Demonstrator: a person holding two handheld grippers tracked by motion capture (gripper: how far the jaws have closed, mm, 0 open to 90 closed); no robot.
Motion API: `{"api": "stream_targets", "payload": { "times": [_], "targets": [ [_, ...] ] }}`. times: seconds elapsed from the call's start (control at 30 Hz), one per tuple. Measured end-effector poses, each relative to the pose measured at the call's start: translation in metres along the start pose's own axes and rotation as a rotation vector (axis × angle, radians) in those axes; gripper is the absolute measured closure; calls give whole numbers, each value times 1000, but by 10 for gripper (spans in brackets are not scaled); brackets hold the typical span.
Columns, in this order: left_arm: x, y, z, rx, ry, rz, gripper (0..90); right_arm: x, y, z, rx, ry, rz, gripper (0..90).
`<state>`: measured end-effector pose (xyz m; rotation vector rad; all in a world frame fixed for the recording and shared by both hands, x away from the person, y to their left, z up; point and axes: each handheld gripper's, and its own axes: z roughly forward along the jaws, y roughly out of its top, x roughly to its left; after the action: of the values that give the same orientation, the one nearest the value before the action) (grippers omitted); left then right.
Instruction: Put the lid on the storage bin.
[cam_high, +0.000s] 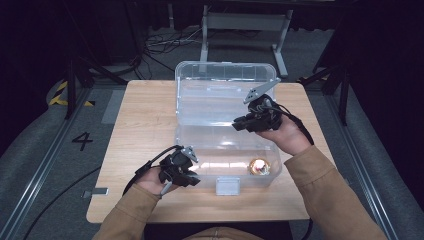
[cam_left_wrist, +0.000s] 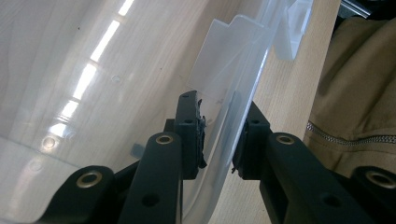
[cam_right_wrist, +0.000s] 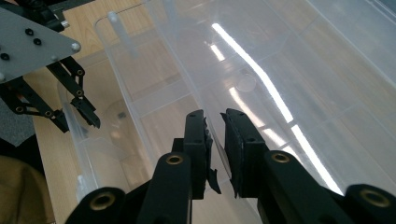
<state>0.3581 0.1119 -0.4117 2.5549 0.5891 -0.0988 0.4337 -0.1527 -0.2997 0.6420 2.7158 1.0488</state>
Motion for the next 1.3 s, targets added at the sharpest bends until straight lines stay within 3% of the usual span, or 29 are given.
{"api": "stream_targets", "payload": {
  "times": [1.3],
  "targets": [
    [2, -1, -1, -7, -13, -1, 749, 32, -27, -4, 20, 64, -33, 795]
  ]
}}
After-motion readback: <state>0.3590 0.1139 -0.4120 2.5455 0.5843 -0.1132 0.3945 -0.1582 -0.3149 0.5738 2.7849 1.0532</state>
